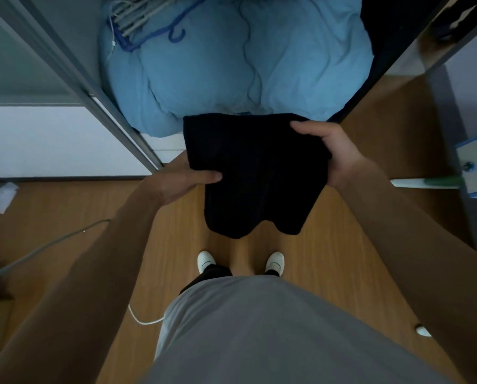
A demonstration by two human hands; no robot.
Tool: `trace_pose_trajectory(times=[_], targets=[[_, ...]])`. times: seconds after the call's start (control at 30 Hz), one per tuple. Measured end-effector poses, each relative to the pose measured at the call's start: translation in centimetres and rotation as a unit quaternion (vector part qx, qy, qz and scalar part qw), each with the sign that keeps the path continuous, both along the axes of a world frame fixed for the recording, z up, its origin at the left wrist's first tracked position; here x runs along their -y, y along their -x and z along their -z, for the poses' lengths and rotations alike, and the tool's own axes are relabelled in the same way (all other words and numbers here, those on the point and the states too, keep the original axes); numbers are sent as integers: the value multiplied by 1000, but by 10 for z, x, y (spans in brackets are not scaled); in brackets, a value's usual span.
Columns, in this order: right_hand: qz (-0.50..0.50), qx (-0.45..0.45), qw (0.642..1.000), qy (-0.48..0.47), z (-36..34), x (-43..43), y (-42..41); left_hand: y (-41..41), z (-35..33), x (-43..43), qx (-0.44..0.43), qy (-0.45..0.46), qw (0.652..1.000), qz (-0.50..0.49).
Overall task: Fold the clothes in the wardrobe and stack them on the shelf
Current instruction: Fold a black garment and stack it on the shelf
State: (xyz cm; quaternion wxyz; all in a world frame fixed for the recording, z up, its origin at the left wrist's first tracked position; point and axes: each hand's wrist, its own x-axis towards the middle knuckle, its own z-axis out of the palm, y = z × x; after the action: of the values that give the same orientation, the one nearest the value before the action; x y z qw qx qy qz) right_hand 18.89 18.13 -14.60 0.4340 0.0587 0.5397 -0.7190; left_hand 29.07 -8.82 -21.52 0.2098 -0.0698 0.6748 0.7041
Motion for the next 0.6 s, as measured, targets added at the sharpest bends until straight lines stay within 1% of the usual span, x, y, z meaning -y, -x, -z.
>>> trace_pose_trajectory(times=[0.03,0.07,0.13,0.17,0.23,0.3,0.37,0.4,0.43,0.47,0.53,0.6], targets=[[-5,7,1000,-16,0,0,2,2,3,-4,-2,40,999,-34],[-9,15,999,-36,0,0,4,3,6,-10,0,50,997,-65],[0,25,998,-62,2,-1,8,3,4,-26,15,6,993,-113],[19,28,998,-53,5,-3,10,4,3,-33,33,-22,989,-144],[70,43,996,26,14,-10,12,9,-1,-42,73,-76,971,-215],[115,79,983,121,28,-17,10,14,-6,-44,94,-115,956,-252],[97,101,978,153,44,-18,2,18,-15,-43,111,-134,948,-268],[72,101,982,144,52,-16,-5,19,-17,-41,122,-140,944,-274],[39,82,989,115,61,-14,-11,20,-20,-38,133,-149,939,-279],[-3,46,996,72,71,-12,-18,21,-22,-35,138,-155,936,-283],[-65,-30,997,-7,88,-6,-29,21,-24,-27,133,-153,934,-293],[-45,-74,995,-51,93,2,-34,23,-24,-16,133,-118,937,-299]])
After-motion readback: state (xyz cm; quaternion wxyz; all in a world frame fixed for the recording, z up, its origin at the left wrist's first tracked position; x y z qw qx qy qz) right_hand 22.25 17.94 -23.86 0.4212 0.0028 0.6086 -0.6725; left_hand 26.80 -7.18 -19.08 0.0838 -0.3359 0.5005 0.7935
